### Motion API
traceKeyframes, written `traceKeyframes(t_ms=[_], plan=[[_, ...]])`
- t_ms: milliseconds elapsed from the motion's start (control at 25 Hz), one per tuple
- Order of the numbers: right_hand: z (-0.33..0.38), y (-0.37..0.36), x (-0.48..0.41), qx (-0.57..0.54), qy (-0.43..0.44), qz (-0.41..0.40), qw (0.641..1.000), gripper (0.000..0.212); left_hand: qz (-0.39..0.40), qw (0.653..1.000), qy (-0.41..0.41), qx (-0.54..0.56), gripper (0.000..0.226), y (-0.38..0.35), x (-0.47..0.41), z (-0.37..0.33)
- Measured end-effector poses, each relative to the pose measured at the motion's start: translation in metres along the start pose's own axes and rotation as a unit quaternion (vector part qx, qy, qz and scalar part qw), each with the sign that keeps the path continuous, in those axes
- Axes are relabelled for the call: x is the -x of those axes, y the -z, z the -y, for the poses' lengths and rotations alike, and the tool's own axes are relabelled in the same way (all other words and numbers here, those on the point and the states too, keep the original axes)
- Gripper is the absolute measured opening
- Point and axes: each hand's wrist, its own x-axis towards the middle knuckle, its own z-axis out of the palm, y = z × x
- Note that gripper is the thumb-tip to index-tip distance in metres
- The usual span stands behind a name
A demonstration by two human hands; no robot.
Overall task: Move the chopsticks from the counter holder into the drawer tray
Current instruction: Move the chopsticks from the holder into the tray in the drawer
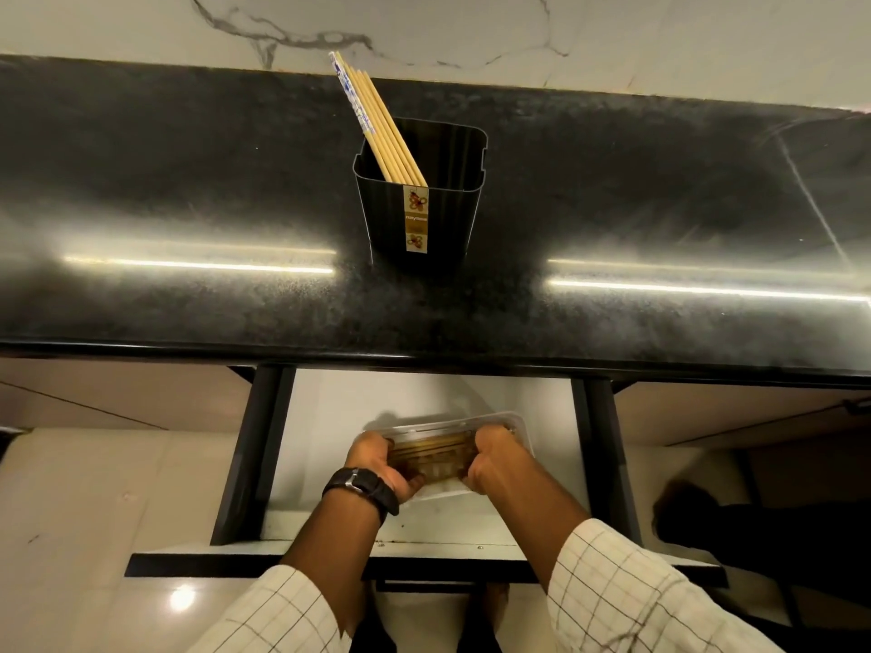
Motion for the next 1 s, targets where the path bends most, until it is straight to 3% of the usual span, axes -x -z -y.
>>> traceKeyframes(t_ms=[240, 360, 480, 640, 840, 1000], plan=[[0.013, 0.022, 0.035, 0.002, -0.038, 0.053, 0.998, 0.015, 0.025, 1.0, -0.017, 0.0, 0.018, 0.009, 0.005, 0.0], [0.014, 0.027, 0.05, -0.033, -0.012, 0.097, 0.995, 0.022, 0.036, 0.999, -0.034, -0.002, 0.019, 0.007, 0.01, -0.003], [0.019, 0.026, 0.077, -0.06, 0.062, 0.131, 0.988, 0.014, 0.092, 0.992, -0.088, -0.005, 0.023, 0.0, 0.032, -0.012], [0.049, 0.005, 0.122, -0.054, 0.189, 0.192, 0.962, 0.014, 0.175, 0.959, -0.223, -0.024, 0.028, -0.018, 0.084, -0.044], [0.095, -0.031, 0.158, -0.01, 0.332, 0.25, 0.909, 0.017, 0.234, 0.888, -0.392, -0.05, 0.029, -0.042, 0.142, -0.088], [0.141, -0.072, 0.178, 0.082, 0.48, 0.219, 0.846, 0.013, 0.257, 0.833, -0.489, -0.044, 0.027, -0.062, 0.157, -0.128]])
